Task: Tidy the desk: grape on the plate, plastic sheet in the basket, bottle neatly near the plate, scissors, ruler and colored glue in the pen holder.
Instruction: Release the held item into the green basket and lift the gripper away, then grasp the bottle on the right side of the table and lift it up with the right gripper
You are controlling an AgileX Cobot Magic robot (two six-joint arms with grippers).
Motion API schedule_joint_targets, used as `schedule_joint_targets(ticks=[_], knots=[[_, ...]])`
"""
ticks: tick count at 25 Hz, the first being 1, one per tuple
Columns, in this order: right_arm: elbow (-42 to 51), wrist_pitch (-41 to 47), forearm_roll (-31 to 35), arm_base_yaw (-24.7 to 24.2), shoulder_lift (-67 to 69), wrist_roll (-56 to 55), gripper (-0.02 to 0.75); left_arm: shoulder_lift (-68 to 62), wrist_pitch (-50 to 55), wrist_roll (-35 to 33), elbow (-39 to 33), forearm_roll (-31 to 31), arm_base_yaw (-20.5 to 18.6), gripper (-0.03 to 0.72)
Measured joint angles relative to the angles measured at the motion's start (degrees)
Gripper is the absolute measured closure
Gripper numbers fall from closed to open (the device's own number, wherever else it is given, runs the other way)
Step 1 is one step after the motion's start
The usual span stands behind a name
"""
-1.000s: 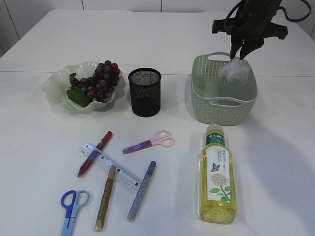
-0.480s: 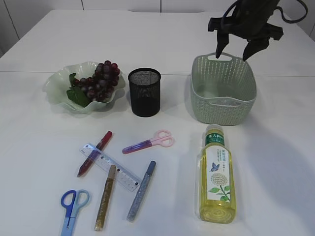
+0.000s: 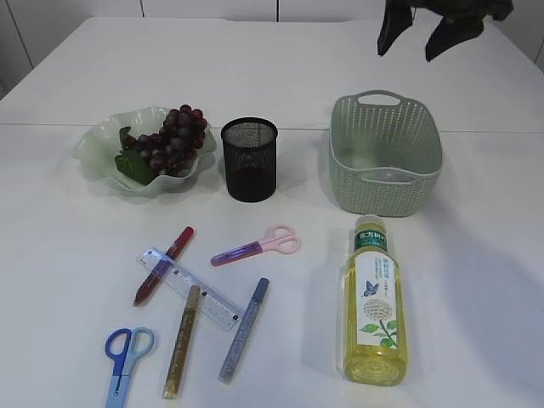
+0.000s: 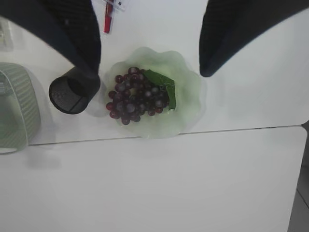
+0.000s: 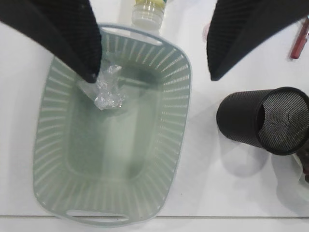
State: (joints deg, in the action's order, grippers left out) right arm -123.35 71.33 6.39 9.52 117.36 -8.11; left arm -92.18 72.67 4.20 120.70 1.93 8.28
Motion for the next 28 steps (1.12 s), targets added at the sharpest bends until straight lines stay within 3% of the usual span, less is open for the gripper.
schedule_joint_targets(ticks=[8, 13, 20, 28], knots=[[16.4, 0.1, 0.6, 0.0, -15.6, 2.1, 0.207, 0.0, 0.0, 0.0, 0.0, 2.4, 0.0, 0.221], [30.3, 0.1, 0.5, 0.4, -27.0, -2.7, 0.207, 0.0, 0.0, 0.0, 0.0, 3.4, 0.0, 0.221], [50.7, 0.1, -2.6, 7.3, -38.6, -15.1, 0.207, 0.0, 0.0, 0.0, 0.0, 3.5, 0.0, 0.229], [54.8, 0.0, -3.9, 11.7, -37.0, -23.1, 0.207, 0.0, 0.0, 0.0, 0.0, 3.5, 0.0, 0.232]])
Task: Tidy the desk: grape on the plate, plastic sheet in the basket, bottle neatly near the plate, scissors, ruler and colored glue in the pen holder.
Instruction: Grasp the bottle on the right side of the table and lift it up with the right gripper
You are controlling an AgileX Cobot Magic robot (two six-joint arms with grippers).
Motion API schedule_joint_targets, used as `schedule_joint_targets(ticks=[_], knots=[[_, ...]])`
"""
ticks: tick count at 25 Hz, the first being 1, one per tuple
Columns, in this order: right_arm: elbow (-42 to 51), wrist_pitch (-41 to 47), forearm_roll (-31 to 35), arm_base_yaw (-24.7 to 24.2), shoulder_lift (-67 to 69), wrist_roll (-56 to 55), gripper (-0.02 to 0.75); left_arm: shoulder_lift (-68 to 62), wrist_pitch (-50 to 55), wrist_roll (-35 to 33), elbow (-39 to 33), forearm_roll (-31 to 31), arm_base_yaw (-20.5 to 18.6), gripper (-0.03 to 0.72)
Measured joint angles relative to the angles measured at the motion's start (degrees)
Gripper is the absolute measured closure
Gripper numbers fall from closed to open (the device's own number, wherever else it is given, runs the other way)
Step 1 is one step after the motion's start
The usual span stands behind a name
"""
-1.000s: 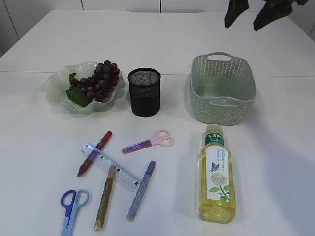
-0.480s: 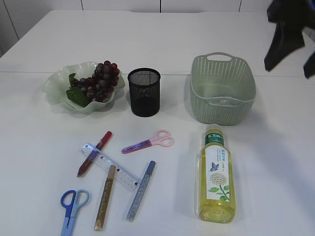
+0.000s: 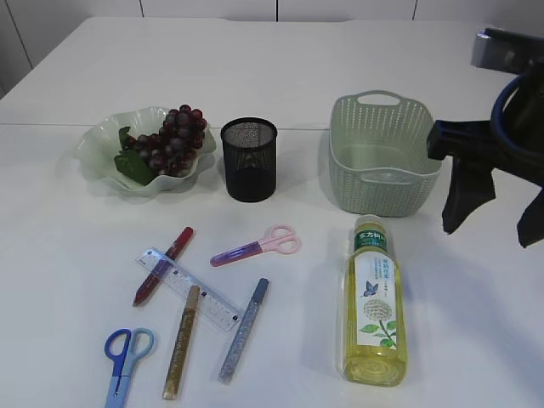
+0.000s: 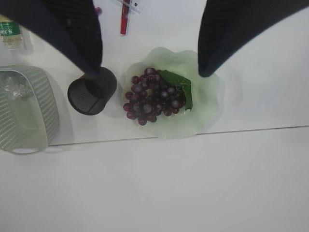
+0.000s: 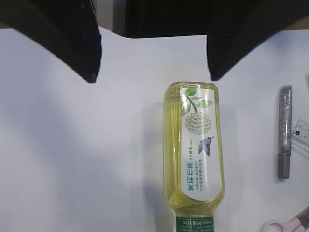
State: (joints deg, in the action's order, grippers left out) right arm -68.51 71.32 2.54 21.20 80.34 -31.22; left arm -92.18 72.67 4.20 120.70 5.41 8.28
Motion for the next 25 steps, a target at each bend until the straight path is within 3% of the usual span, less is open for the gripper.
schedule_joint_targets(ticks=[6, 12, 25], knots=[[0.0, -0.1, 0.3, 0.0, 1.7, -1.1, 0.195, 0.0, 0.0, -0.1, 0.0, 0.0, 0.0, 0.232], [0.0, -2.0, 8.2, 1.2, 8.7, 2.1, 0.090, 0.0, 0.0, -0.1, 0.0, 0.0, 0.0, 0.232], [0.0, -8.6, 9.1, 4.1, 20.6, 4.1, 0.084, 0.0, 0.0, -0.1, 0.0, -0.3, 0.0, 0.247]])
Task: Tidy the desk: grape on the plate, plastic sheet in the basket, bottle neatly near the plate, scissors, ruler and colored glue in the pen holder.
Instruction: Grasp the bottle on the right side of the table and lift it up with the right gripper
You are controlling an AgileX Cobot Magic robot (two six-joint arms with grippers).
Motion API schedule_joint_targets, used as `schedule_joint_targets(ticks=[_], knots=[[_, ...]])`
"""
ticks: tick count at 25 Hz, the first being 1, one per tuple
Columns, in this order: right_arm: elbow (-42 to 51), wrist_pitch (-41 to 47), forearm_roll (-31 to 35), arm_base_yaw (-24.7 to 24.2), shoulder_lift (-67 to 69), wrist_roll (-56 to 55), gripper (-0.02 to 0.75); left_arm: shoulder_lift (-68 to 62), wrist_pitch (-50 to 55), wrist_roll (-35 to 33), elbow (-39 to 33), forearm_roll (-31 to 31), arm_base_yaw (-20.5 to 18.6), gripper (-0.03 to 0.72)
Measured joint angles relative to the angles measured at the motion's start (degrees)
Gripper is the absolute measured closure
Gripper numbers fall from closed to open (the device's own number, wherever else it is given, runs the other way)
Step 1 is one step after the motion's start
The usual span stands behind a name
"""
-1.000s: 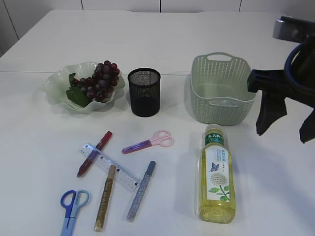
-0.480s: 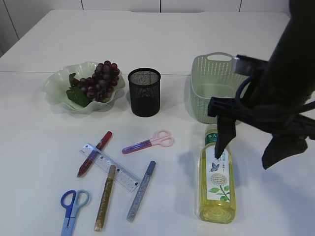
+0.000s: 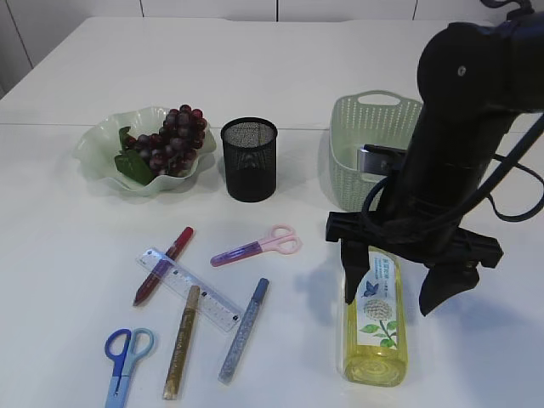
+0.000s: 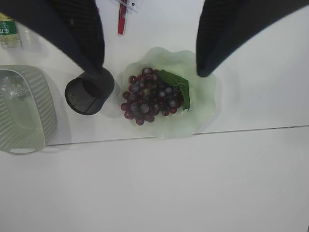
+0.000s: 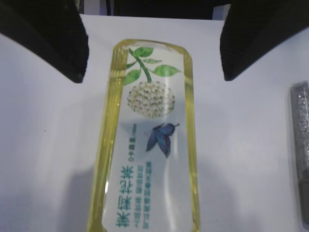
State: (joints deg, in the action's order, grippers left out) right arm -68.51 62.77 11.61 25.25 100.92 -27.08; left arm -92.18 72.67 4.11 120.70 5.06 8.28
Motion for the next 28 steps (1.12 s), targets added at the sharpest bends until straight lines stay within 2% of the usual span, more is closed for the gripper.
schedule_joint_targets(ticks=[22, 28], knots=[[-0.6, -4.0, -0.3, 0.0, 7.1, 0.5, 0.084, 0.0, 0.0, 0.0, 0.0, -0.5, 0.0, 0.253], [-0.7, -4.0, -0.9, 1.7, 10.7, 0.6, 0.084, 0.0, 0.0, 0.0, 0.0, -0.6, 0.0, 0.253]])
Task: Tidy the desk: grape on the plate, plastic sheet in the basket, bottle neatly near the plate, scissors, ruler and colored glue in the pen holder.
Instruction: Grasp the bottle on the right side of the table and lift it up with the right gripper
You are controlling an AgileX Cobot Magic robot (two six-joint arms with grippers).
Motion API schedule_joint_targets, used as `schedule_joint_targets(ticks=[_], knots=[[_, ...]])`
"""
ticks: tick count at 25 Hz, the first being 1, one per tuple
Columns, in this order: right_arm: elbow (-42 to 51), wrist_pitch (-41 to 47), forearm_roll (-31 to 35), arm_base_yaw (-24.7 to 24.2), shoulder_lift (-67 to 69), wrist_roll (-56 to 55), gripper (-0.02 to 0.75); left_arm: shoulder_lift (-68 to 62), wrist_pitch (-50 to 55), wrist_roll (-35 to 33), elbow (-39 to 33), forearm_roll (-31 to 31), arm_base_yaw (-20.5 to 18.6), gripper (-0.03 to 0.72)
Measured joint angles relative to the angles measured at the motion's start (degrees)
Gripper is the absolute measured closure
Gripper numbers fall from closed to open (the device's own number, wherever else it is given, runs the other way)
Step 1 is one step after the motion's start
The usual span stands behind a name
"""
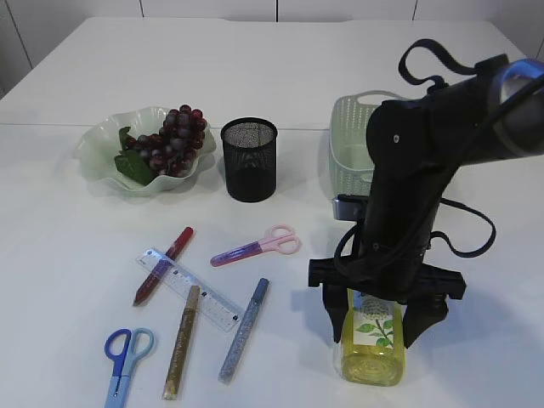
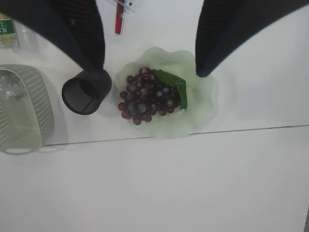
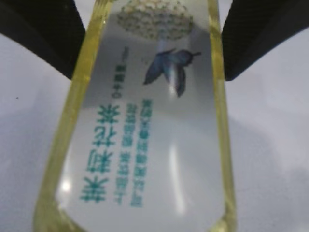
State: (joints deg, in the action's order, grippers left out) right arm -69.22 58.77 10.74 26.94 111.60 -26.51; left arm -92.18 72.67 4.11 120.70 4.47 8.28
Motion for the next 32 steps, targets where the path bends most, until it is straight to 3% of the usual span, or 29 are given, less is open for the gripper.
schedule_joint_targets(ticks=[10, 23, 32], knots=[[0.0, 0.0, 0.0, 0.3, 1.4, 0.1, 0.108, 0.0, 0.0, 0.0, 0.0, -1.5, 0.0, 0.253], [-0.2, 0.0, -0.2, 0.3, 1.4, 0.1, 0.275, 0.0, 0.0, 0.0, 0.0, -1.6, 0.0, 0.253], [-0.2, 0.0, -0.6, 0.3, 1.4, 1.6, 0.280, 0.0, 0.0, 0.0, 0.0, -1.6, 0.0, 0.253]])
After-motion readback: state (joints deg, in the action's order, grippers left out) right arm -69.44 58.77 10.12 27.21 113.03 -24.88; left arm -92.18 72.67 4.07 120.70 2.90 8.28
